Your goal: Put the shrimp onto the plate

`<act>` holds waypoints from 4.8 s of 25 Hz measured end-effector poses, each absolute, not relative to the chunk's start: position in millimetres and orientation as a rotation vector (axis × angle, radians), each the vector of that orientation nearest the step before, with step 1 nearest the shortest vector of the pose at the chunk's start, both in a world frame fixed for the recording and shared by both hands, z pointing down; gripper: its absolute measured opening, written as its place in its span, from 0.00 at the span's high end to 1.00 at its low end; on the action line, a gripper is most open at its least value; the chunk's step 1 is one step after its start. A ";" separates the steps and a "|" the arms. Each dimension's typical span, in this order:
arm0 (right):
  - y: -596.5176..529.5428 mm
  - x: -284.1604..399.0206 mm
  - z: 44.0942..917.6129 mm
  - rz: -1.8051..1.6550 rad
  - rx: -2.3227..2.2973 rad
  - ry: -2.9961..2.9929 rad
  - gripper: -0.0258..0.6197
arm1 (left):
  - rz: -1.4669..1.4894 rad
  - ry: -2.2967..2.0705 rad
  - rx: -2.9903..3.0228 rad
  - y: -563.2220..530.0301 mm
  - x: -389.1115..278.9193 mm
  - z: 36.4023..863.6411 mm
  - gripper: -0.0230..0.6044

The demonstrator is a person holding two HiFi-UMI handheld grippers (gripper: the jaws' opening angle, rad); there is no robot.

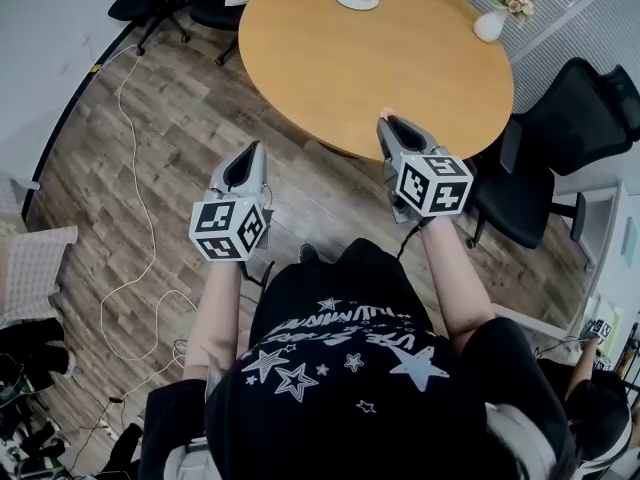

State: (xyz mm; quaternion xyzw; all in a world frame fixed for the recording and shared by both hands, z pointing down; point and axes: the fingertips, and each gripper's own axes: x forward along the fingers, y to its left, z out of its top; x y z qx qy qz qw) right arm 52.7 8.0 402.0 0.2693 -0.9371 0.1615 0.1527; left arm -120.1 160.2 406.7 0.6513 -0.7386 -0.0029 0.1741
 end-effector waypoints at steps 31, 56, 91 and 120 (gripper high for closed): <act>-211.7 -41.6 404.3 0.550 0.921 -2.670 0.86 | 0.146 -2.030 1.946 -42.0 -235.5 396.8 0.96; -347.6 -102.7 432.3 0.605 1.009 -2.585 0.86 | 0.246 -1.806 2.122 -211.0 -284.9 418.9 0.96; -467.4 -214.5 583.8 0.512 0.953 -2.239 0.86 | 0.378 -1.491 2.212 -361.3 -357.9 514.6 0.96; -485.9 -225.7 627.5 0.537 0.888 -2.140 0.86 | 0.382 -1.455 2.139 -369.6 -354.2 552.3 0.96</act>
